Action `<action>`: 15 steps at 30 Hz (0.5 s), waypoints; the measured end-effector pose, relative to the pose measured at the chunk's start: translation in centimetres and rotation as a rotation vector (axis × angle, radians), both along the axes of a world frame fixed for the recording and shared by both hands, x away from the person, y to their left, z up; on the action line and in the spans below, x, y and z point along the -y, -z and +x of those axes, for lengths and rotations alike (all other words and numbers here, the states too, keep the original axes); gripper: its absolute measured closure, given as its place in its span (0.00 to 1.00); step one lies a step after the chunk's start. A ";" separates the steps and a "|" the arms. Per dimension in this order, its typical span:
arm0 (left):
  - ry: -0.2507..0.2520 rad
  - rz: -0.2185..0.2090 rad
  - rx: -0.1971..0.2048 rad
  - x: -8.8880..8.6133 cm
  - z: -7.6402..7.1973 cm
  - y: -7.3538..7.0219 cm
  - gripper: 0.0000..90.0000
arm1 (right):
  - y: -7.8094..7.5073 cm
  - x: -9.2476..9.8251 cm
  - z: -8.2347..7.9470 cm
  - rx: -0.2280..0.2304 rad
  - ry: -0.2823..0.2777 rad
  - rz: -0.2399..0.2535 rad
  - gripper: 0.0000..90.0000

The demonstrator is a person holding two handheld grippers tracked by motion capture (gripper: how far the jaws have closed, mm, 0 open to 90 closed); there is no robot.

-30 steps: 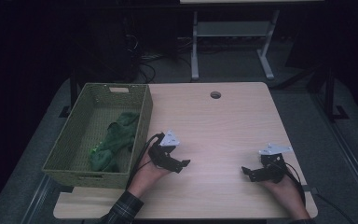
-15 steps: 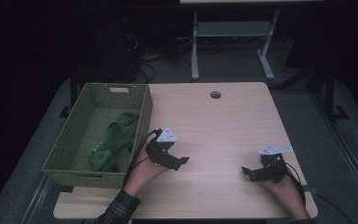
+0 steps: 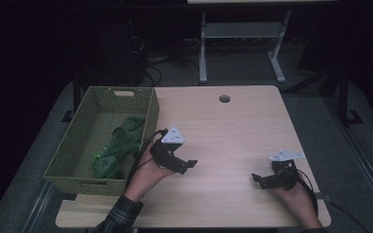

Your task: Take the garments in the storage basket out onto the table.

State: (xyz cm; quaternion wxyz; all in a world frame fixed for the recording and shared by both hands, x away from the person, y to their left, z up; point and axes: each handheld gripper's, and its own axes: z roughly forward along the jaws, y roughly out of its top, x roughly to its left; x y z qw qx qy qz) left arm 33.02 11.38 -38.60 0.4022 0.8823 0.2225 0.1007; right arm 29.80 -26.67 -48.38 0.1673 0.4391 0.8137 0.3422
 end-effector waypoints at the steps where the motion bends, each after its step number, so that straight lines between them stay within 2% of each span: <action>1: 0.006 0.005 0.004 0.0 0.0 -0.1 0.16 | 0.0 0.0 0.0 0.000 0.003 -0.001 0.01; 8: 0.017 -0.003 0.004 -0.3 0.6 -1.3 0.16 | 0.0 0.0 -0.1 -0.001 0.007 0.001 0.01; 10: 0.025 0.009 0.005 -0.5 0.8 -1.6 0.16 | 0.0 0.0 -0.1 -0.001 0.007 0.001 0.01; 13: 0.026 0.002 -0.005 -0.8 1.0 -1.8 0.16 | 0.0 0.0 -0.1 -0.002 0.007 0.002 0.01; 15: 0.034 0.016 -0.006 -1.0 1.0 -2.0 0.16 | 0.0 0.0 -0.1 -0.002 0.007 0.002 0.01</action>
